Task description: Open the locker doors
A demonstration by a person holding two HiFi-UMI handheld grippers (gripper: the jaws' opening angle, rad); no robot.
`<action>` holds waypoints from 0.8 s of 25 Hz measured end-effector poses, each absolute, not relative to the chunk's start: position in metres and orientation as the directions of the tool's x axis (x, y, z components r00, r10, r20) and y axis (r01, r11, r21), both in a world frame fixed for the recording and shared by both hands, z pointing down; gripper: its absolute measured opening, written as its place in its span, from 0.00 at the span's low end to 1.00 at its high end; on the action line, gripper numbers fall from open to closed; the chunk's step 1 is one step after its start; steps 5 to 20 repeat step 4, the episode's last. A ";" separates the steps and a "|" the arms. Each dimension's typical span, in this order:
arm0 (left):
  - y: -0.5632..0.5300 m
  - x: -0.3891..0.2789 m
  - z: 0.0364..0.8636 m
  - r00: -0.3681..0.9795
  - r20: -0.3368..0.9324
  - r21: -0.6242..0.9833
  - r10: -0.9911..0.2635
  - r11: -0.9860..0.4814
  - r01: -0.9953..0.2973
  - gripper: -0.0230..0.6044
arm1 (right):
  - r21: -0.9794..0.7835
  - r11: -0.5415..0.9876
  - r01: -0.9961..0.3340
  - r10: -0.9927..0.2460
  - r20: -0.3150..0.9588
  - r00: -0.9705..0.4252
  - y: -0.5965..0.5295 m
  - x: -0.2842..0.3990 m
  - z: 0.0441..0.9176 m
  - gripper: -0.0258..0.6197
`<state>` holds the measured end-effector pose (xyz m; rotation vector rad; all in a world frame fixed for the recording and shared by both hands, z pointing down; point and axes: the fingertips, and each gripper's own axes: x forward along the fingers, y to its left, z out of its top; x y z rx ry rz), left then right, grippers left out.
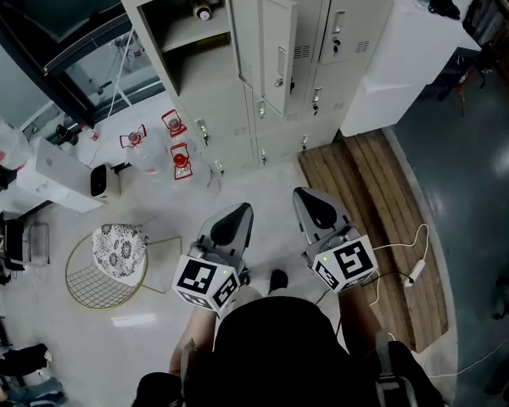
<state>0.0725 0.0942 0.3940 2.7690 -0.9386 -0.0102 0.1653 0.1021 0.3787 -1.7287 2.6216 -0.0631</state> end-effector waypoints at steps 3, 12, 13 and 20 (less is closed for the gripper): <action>0.093 0.072 0.395 0.795 0.063 0.213 -0.604 -0.770 -0.602 0.06 | -0.031 0.403 -0.915 -0.915 0.023 -0.404 0.100 0.163 0.378 0.05; 0.092 0.073 0.395 0.794 0.064 0.214 -0.604 -0.769 -0.602 0.06 | -0.030 0.407 -0.913 -0.913 0.024 -0.408 0.099 0.163 0.377 0.05; 0.092 0.073 0.395 0.794 0.064 0.214 -0.604 -0.769 -0.602 0.06 | -0.030 0.407 -0.913 -0.913 0.024 -0.408 0.099 0.163 0.377 0.05; 0.092 0.073 0.395 0.794 0.064 0.214 -0.604 -0.769 -0.602 0.06 | -0.030 0.407 -0.913 -0.913 0.024 -0.408 0.099 0.163 0.377 0.05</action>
